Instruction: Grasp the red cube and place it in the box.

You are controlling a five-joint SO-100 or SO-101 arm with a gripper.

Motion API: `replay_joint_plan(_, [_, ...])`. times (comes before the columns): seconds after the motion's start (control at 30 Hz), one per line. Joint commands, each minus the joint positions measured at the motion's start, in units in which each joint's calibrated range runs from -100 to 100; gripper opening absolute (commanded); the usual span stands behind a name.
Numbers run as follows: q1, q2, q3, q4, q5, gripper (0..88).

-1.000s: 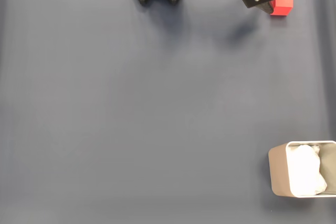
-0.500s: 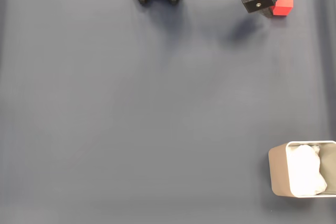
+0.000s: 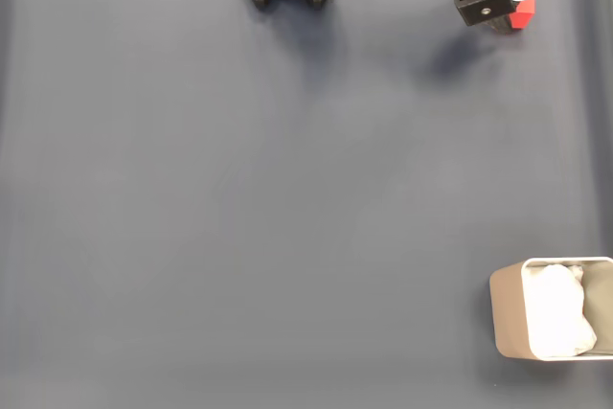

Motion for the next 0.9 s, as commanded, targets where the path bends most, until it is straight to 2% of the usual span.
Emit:
replay_joint_plan(0.0, [0.1, 0.5, -3.0, -1.3, 0.1, 34.5])
replay_joint_plan(0.87, [-2.5, 7.6, -7.5, -3.8, -2.6, 34.6])
